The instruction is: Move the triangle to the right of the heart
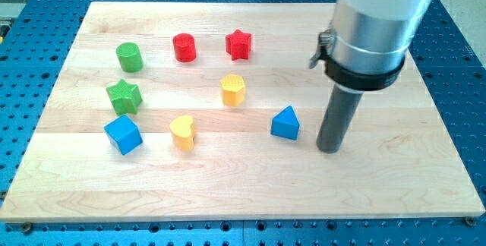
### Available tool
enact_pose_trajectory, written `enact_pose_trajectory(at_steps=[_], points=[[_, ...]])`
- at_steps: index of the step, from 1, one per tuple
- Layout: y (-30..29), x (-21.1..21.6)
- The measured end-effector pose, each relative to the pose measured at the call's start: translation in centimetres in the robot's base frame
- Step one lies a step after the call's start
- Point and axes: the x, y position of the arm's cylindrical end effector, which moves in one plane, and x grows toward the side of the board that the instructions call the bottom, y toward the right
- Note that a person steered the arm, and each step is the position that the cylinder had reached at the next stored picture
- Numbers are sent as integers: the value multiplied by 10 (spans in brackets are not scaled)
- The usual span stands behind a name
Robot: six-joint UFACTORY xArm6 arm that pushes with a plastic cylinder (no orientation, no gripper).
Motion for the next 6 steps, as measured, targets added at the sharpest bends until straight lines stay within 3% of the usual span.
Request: enact_pose_trajectory(at_steps=[1,2,3,4,6], points=[[-38,-14],[-76,0],[-77,-5],[-69,-37],[-80,-31]])
